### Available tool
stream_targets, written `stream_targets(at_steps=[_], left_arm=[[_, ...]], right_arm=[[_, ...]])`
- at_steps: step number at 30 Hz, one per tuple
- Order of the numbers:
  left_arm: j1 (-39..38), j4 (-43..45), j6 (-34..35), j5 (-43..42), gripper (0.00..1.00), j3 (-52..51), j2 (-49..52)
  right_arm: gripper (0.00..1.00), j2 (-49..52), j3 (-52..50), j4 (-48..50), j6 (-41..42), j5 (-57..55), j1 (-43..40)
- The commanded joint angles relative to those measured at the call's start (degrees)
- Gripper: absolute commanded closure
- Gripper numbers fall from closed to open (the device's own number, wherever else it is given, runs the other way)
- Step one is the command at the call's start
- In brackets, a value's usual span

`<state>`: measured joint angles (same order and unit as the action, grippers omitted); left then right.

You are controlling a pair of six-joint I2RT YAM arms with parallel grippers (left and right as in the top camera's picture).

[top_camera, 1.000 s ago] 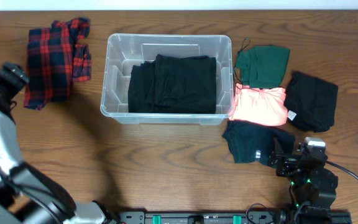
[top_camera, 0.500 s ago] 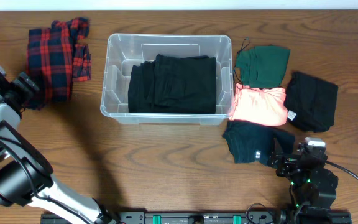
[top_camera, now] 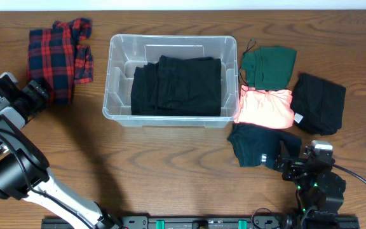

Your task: Pack container

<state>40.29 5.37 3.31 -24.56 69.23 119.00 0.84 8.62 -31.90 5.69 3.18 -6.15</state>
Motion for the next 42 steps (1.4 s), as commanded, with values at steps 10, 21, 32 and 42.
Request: stream_targets(at_steps=[10, 21, 32, 42], left_arm=[[-0.13, 0.76, 0.59, -11.78, 0.24, 0.11, 1.01], [-0.07, -6.73, 0.04, -20.28, 0.25, 0.11, 1.01], [1.81, -14.25, 1.27, -18.27, 0.20, 0.11, 1.01], [1.75, -14.75, 1.25, -16.76, 0.50, -0.11, 1.01]], right_arm=[[0.01, -0.35, -0.13, -0.02, 0.70, 0.24, -0.22], [0.01, -0.35, -0.13, -0.04, 0.70, 0.24, -0.22], [0.01, -0.35, -0.13, -0.04, 0.68, 0.24, -0.22], [0.01, -0.35, -0.13, -0.02, 0.70, 0.24, -0.22]])
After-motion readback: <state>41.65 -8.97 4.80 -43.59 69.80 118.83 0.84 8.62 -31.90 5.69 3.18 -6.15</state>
